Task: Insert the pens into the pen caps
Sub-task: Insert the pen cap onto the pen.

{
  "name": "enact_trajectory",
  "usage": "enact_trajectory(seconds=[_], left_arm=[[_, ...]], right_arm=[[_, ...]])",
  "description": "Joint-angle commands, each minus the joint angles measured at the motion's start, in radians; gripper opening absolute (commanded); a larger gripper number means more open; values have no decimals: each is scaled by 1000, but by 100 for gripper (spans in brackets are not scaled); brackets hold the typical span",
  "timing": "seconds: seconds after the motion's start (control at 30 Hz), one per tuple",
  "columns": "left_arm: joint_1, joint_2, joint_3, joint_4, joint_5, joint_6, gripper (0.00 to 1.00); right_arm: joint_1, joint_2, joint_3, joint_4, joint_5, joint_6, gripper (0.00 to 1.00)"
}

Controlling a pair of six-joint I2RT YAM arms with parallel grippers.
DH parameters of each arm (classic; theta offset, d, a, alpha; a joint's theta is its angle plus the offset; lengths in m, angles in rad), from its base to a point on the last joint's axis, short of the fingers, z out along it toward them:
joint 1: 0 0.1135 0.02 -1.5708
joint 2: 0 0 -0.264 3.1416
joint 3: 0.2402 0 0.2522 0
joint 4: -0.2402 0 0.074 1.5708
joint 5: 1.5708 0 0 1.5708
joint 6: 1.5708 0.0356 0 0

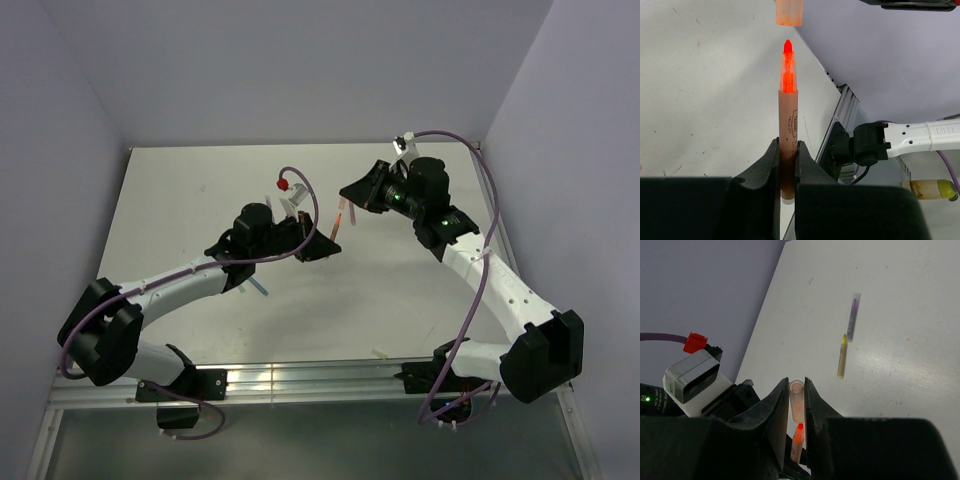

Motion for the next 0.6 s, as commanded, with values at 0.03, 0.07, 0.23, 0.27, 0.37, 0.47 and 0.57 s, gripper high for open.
enact_trajectory(seconds=[0.03, 0.07, 0.23, 0.27, 0.37, 0.47, 0.57], left_arm=[[-4, -38, 44, 18, 2, 29, 0], [-4, -40, 44, 19, 2, 31, 0], [-4, -43, 43, 18, -3, 32, 0], [-4, -44, 44, 16, -7, 34, 0], [-4, -50, 44, 10, -14, 37, 0], [-3, -52, 43, 8, -17, 37, 0], [-4, -53, 41, 8, -23, 39, 0]], right_arm=[[16, 3, 33, 39, -16, -7, 0], [19, 1, 33, 37, -16, -5, 0], [27, 10, 36, 31, -14, -7, 0], [26, 10, 36, 31, -13, -7, 0], [30, 10, 36, 29, -8, -10, 0], [30, 9, 38, 26, -5, -10, 0], [30, 9, 38, 25, -3, -10, 0]])
